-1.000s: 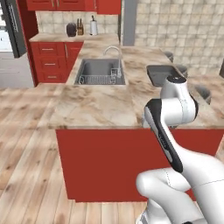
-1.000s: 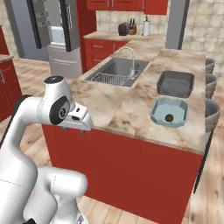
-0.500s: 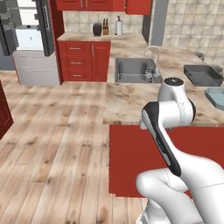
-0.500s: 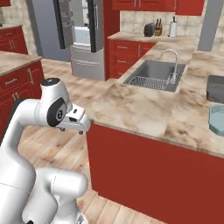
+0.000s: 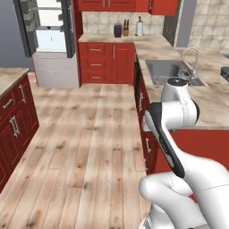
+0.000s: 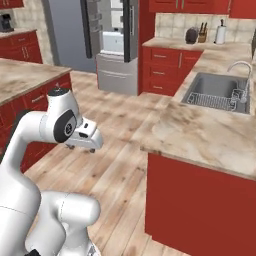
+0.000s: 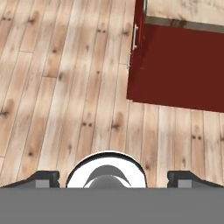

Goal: Place the cold items (kiwi and avocado) from the fridge in one tupperware on the dining counter. Place the warm items (kebab skewer and hot dog) in the stove area in another tupperware.

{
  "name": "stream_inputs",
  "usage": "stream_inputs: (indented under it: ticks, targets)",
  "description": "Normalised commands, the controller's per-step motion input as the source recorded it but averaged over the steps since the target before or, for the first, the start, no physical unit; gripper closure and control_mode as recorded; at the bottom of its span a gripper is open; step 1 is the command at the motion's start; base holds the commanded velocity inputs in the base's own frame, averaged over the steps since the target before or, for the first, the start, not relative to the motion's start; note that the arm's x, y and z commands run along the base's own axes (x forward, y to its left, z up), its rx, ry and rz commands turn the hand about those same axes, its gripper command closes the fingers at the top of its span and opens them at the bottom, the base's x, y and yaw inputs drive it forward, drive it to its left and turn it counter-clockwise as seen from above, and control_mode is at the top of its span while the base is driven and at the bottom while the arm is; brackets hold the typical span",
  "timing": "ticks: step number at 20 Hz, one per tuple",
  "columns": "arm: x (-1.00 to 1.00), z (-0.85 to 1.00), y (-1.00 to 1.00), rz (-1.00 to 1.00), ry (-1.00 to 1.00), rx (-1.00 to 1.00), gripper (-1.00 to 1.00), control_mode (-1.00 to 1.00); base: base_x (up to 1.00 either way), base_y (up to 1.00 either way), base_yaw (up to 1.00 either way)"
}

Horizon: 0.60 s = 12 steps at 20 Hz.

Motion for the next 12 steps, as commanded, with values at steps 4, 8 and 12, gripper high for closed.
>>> stream_inputs:
  ticks: [4,8,12]
  targets:
    - [0.0,0.0,0.0,0.0,0.0,0.0,-1.0,1.0,0.46,1.0,-0.11]
    - [0.0,0.0,0.0,0.0,0.0,0.0,-1.0,1.0,0.74,1.0,-0.13]
    - [0.0,0.0,0.0,0.0,0.0,0.0,-1.0,1.0,0.96,1.0,-0.32]
